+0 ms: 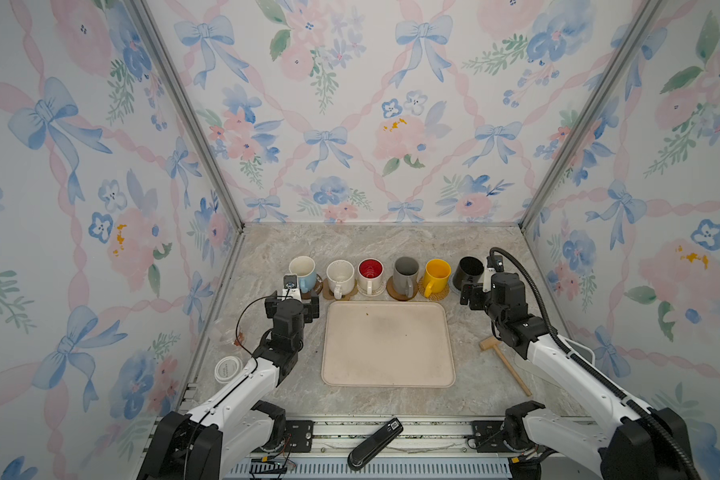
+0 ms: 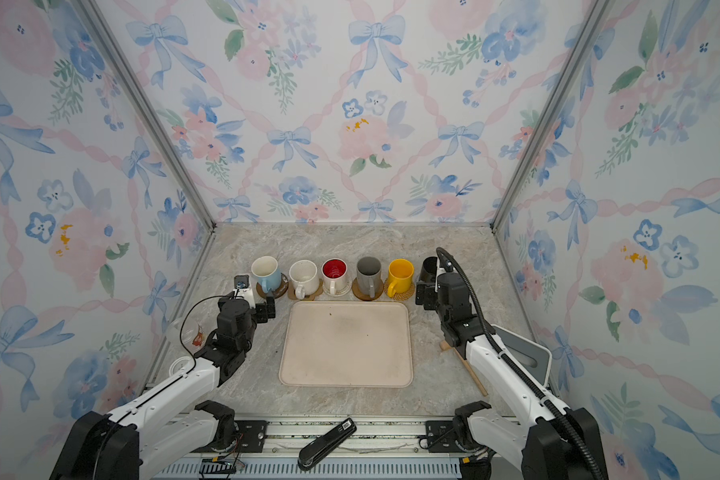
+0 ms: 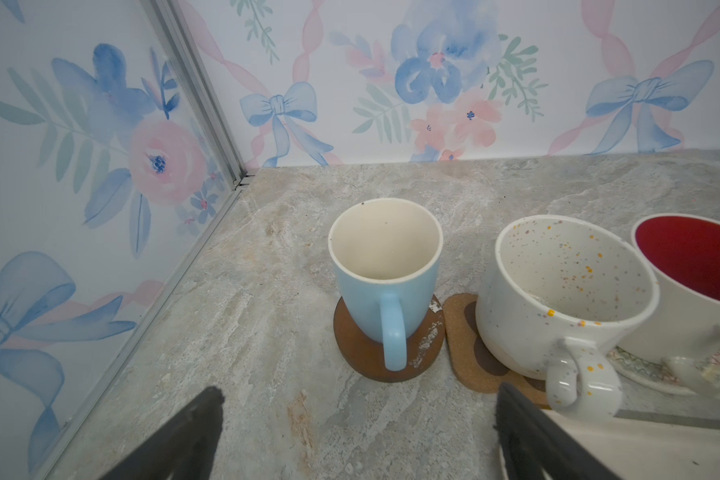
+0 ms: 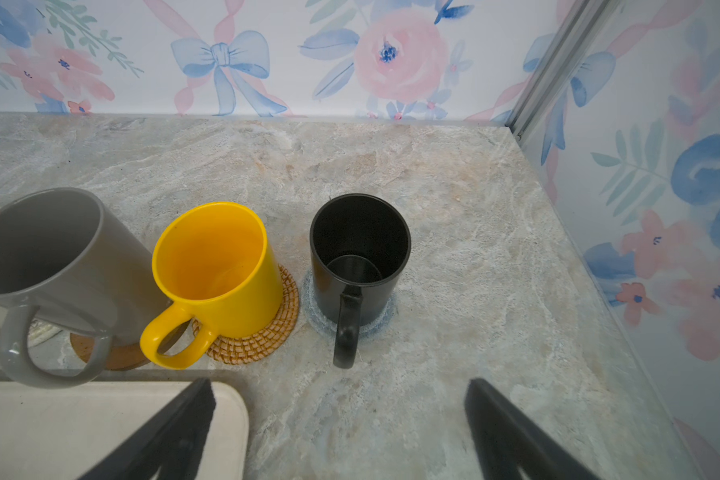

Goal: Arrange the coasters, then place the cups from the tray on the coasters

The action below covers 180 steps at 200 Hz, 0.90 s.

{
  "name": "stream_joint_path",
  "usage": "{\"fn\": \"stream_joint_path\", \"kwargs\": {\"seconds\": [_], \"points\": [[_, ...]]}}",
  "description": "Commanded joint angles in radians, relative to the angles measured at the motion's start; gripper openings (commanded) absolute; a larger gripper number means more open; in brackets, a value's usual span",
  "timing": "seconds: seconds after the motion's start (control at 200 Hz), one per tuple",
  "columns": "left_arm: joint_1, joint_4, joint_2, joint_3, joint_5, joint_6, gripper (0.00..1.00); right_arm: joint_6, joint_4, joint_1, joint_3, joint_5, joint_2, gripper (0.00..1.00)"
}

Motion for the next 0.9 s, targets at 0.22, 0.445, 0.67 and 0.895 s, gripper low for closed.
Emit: {"fn": "stream_joint_path", "kwargs": {"seconds": [0.22,0.445,0.67,0.895], "points": [[0.112,0.293,0.037,-0.114,0.130,0.051,0.98,-0.096,0.239,-0.114,-0.145,-0.072,-0.029,0.98],[0.128,0.445,0.102,-0.173,0.144,0.091,0.98,-0.111,0.435,-0.185,-0.235,-0.148,0.026,0.98],[0.134,0.749,0.252,-0.253,0.150,0.122,0.98,-0.097,0.609,-0.228,-0.278,-0.207,0.154,0.99],[0.138,0.747,0.288,-0.228,0.167,0.132,0.98,-0.100,0.678,-0.234,-0.281,-0.244,0.226,0.99]]}}
